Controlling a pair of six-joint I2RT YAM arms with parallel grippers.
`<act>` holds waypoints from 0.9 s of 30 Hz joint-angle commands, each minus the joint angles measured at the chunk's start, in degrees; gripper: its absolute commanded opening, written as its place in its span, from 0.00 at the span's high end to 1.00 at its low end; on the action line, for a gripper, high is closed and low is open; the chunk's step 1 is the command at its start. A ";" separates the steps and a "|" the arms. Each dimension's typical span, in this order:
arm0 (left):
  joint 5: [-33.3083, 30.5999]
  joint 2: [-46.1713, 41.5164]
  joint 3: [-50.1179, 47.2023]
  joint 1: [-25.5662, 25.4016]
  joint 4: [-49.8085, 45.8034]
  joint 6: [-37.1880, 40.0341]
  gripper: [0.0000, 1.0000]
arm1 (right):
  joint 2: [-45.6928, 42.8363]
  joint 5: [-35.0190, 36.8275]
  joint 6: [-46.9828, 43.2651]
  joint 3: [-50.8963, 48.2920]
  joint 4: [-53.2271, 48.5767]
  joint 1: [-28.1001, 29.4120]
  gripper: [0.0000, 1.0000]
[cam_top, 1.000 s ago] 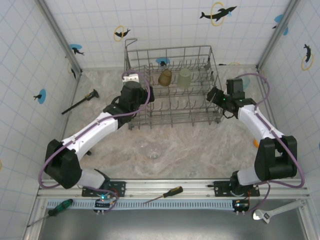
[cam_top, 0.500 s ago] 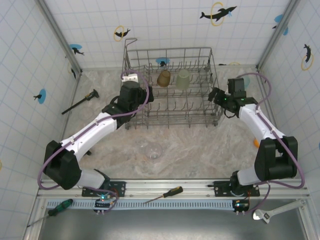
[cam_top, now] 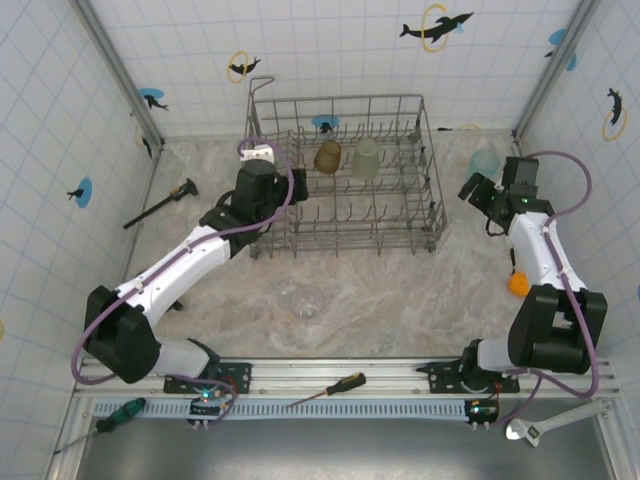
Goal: Load the cups into the dish rack
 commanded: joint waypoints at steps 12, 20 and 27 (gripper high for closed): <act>4.98 0.03 4.04 -1.12 1.41 -4.00 0.02 | 12.53 1.16 -3.06 6.83 -1.21 -3.12 0.15; 3.26 0.16 4.00 -2.51 1.23 -2.91 0.02 | 18.50 -0.19 -3.30 9.91 -1.39 -3.74 0.30; 3.13 0.34 4.57 -2.73 1.24 -2.51 0.02 | 21.19 -1.61 -2.76 10.60 -1.01 -4.30 0.49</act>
